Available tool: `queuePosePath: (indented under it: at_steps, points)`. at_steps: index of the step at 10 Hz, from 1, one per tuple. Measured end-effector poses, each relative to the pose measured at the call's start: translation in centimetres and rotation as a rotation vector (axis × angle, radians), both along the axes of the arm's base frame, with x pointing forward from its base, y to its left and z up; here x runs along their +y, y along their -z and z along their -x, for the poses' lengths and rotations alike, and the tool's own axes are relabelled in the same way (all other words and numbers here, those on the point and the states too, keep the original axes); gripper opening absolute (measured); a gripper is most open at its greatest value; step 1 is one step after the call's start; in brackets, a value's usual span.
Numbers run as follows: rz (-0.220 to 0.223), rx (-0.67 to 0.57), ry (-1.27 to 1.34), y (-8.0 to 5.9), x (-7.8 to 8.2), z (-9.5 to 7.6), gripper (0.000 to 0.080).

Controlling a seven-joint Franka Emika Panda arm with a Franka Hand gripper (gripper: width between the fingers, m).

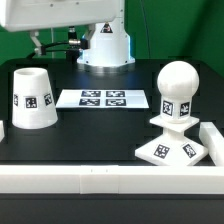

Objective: Assemble lamp

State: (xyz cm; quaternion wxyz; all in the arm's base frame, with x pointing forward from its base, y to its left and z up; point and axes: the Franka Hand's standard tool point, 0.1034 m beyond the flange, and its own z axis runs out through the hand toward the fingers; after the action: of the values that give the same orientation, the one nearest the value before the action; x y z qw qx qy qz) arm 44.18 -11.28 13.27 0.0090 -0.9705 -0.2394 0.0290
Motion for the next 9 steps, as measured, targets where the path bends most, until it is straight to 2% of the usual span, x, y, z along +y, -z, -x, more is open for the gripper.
queuePosePath:
  at_steps: [2, 5, 7, 8, 9]
  points:
    - [-0.018, 0.014, -0.001, 0.9, -1.2, 0.7, 0.0699]
    - [-0.049, 0.050, 0.036, 3.1, -1.8, 1.6, 0.0699]
    - [-0.040, 0.057, 0.036, 4.9, -2.0, 1.9, 0.0699]
    - [-0.041, 0.066, 0.036, 5.3, -1.9, 2.1, 0.0699]
    - [-0.041, 0.069, 0.036, 5.5, -1.9, 2.2, 0.0575]
